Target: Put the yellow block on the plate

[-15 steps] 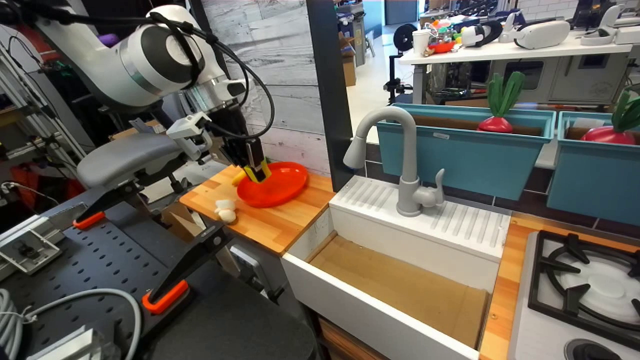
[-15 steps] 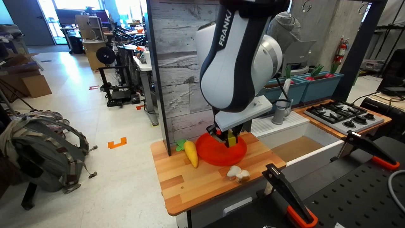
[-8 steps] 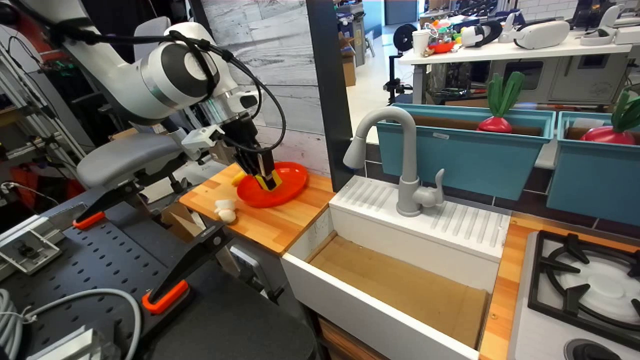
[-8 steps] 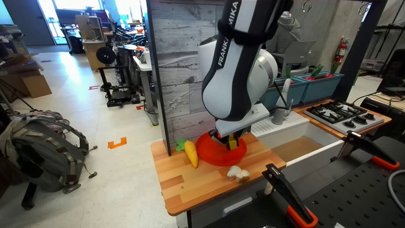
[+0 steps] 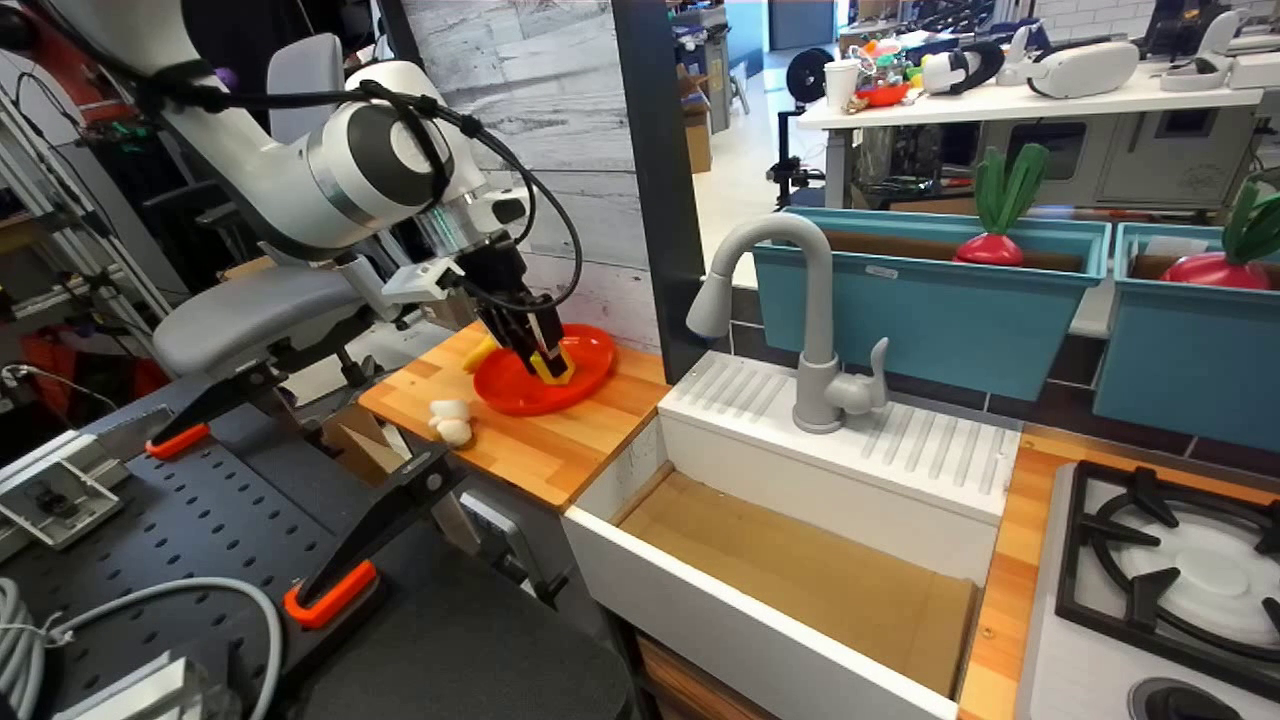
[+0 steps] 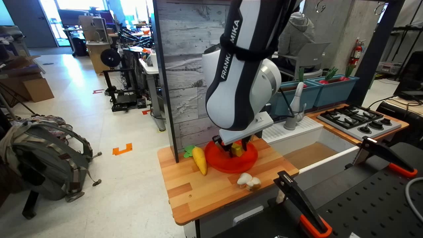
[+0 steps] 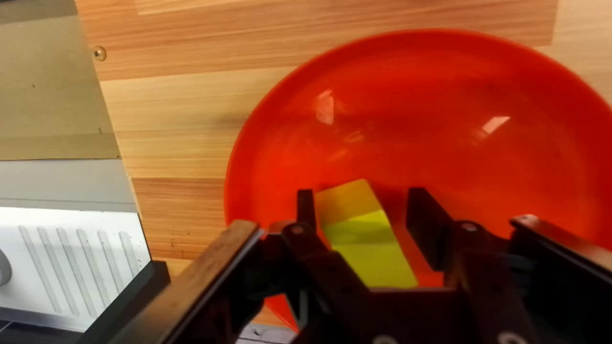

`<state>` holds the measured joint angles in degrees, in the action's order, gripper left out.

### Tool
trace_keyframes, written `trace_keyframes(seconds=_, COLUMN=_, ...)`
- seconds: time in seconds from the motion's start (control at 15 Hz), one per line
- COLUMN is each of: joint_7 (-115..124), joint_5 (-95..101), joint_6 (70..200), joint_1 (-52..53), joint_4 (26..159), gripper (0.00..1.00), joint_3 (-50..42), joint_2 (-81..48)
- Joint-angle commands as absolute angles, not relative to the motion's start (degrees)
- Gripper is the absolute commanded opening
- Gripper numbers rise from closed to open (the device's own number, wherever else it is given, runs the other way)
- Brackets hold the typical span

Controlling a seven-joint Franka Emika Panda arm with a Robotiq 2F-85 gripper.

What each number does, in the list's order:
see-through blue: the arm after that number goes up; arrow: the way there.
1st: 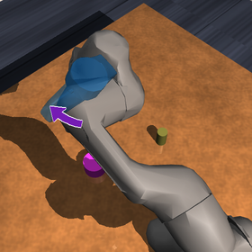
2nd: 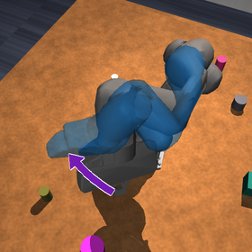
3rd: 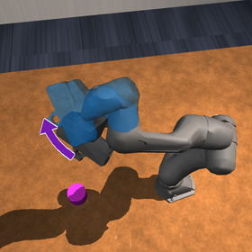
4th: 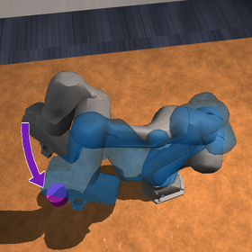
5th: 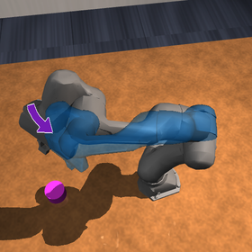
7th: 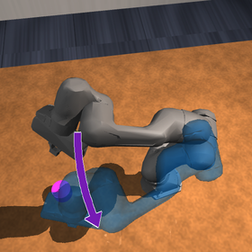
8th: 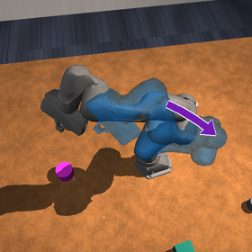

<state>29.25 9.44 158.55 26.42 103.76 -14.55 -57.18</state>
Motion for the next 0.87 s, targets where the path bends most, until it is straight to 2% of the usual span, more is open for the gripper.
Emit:
trace_keyframes(seconds=0.0, joint_7=29.81, joint_5=8.28, joint_6=158.1, joint_1=27.09, joint_4=102.55, gripper=0.85, joint_3=-15.0, joint_2=-57.59)
trace_keyframes(seconds=0.13, joint_7=29.73, joint_5=8.4, joint_6=159.11, joint_1=27.3, joint_4=103.75, gripper=0.99, joint_3=-14.84, joint_2=-56.35)
trace_keyframes(seconds=0.53, joint_7=29.33, joint_5=9.11, joint_6=166.19, joint_1=31.46, joint_4=114.1, gripper=1.0, joint_3=-15.32, joint_2=-46.79)
trace_keyframes(seconds=0.6, joint_7=28.72, joint_5=8.28, joint_6=163.92, joint_1=29.81, joint_4=107.82, gripper=1.0, joint_3=-14.94, joint_2=-52.32)
trace_keyframes(seconds=0.8, joint_7=28.87, joint_5=8.52, joint_6=164.32, joint_1=31.23, joint_4=111.5, gripper=1.0, joint_3=-14.86, joint_2=-48.44)
